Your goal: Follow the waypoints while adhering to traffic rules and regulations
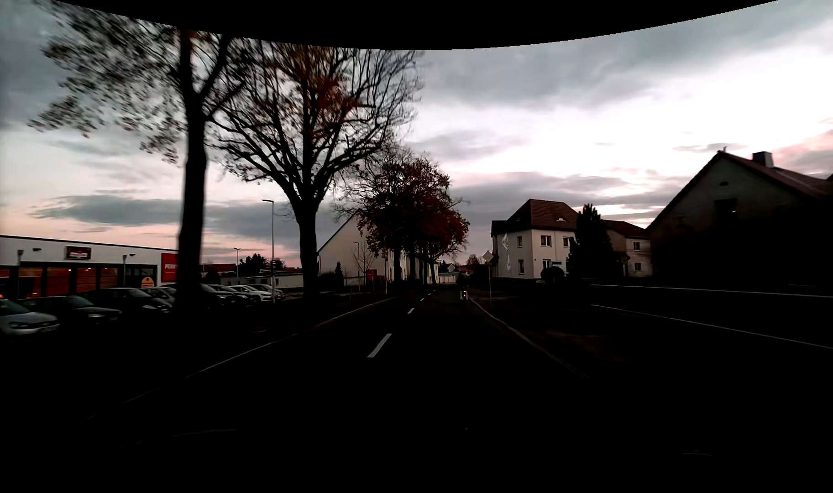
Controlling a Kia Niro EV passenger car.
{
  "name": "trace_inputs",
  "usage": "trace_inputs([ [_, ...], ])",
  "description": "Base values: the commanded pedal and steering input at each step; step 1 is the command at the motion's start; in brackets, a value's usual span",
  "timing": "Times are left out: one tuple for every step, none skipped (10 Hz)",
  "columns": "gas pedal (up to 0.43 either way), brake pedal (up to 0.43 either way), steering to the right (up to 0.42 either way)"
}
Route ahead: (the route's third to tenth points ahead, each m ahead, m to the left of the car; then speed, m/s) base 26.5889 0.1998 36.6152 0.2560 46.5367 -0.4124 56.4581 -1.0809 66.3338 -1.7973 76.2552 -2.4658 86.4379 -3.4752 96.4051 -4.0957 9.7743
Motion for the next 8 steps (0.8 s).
trace_inputs([
  [0.079,0.0,-0.015],
  [0.079,0.0,-0.016],
  [0.087,0.0,-0.017],
  [0.087,0.0,-0.017],
  [0.087,0.0,-0.017],
  [0.098,0.0,-0.017],
  [0.11,0.0,-0.018],
  [0.118,0.0,-0.02],
])
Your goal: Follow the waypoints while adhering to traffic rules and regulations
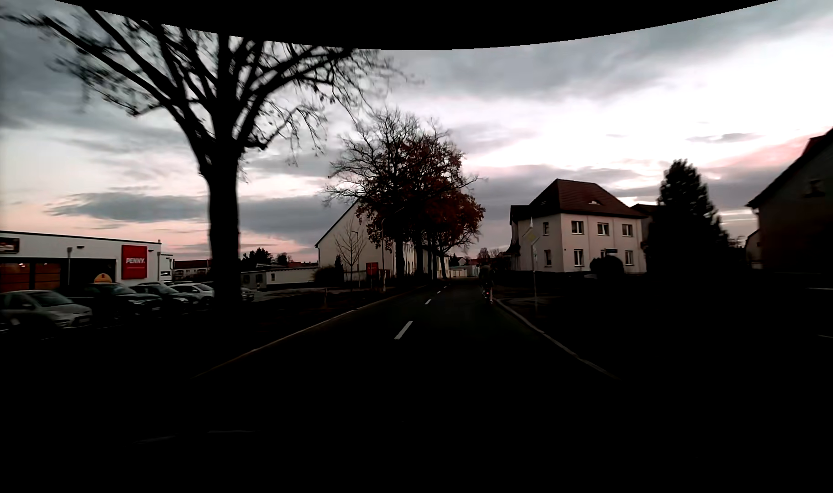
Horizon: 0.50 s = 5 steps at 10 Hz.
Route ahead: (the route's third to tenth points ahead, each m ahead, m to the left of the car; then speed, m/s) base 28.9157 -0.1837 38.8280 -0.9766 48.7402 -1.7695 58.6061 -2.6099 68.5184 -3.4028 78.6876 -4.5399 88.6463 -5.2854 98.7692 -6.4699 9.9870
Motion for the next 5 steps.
trace_inputs([
  [0.118,0.0,-0.024],
  [0.118,0.0,-0.028],
  [0.118,0.0,-0.029],
  [0.118,0.0,-0.029],
  [0.118,0.0,-0.028],
])
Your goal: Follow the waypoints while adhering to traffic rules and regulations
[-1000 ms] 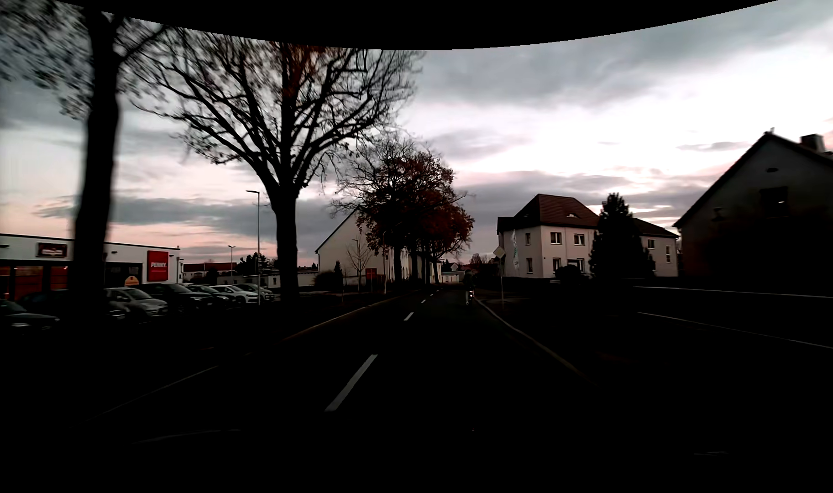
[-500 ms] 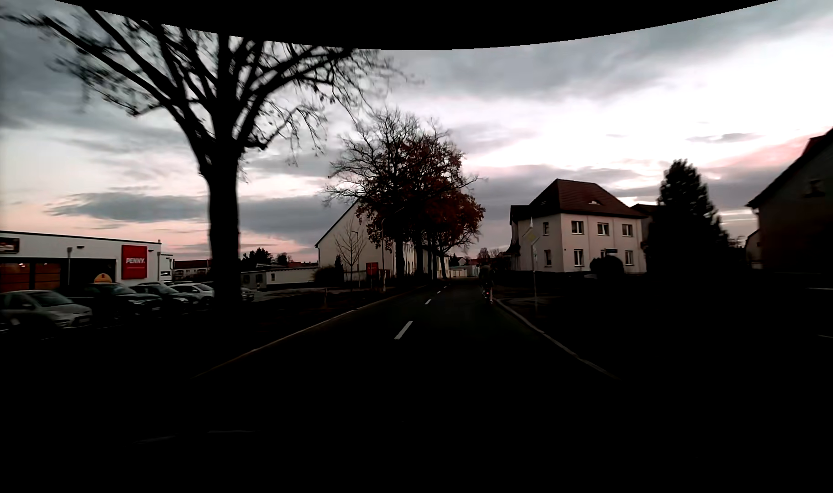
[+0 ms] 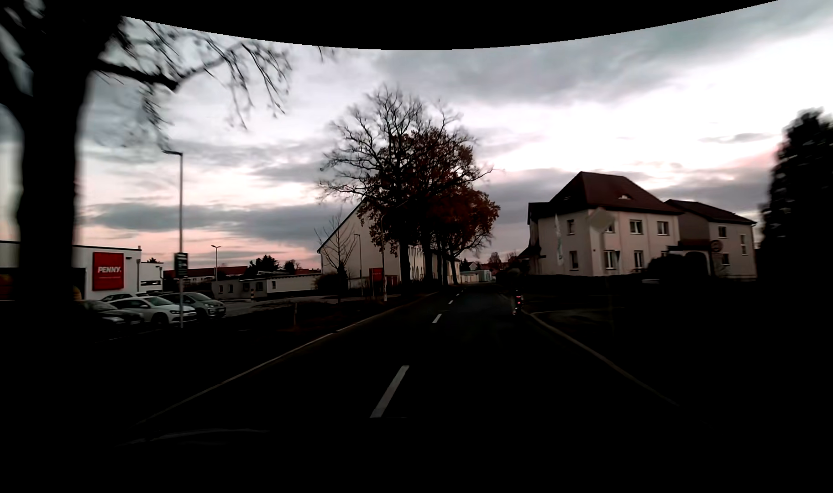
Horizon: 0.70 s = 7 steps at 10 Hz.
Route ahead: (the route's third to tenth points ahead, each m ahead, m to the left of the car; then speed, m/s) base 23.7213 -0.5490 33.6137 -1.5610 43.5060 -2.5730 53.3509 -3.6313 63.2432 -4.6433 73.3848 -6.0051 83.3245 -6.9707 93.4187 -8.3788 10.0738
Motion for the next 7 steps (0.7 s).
trace_inputs([
  [0.118,0.0,-0.028],
  [0.118,0.0,-0.025],
  [0.118,0.0,-0.021],
  [0.118,0.0,-0.016],
  [0.118,0.0,-0.01],
  [0.118,0.0,-0.004],
  [0.118,0.0,0.0],
])
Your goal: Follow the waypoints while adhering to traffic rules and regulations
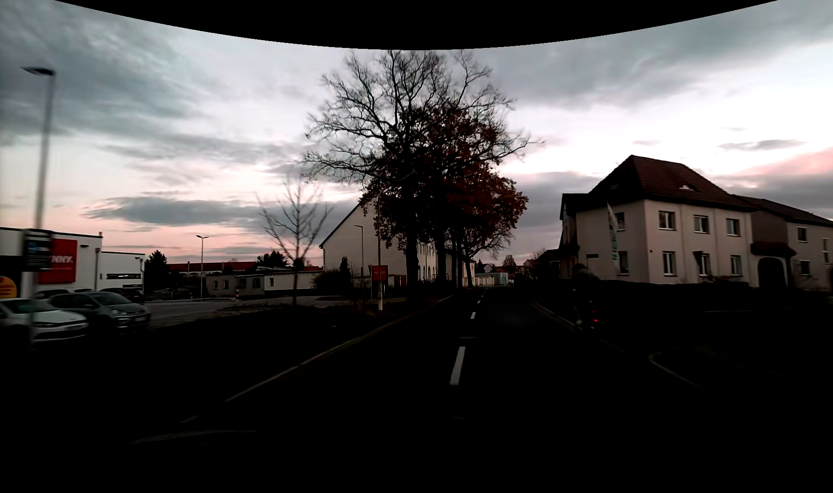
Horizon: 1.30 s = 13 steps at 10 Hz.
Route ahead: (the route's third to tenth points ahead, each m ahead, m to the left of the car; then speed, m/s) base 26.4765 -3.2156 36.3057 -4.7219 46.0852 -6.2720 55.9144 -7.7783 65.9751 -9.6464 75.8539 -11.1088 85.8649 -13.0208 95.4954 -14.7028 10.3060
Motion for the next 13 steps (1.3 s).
trace_inputs([
  [0.118,0.0,0.003],
  [0.118,0.0,0.005],
  [0.118,0.0,0.009],
  [0.118,0.0,0.014],
  [0.118,0.0,0.02],
  [0.118,0.0,0.025],
  [0.118,0.0,0.029],
  [0.118,0.0,0.033],
  [0.11,0.0,0.034],
  [0.11,0.0,0.036],
  [0.11,0.0,0.037],
  [0.11,0.0,0.037],
  [0.11,0.0,0.037],
])
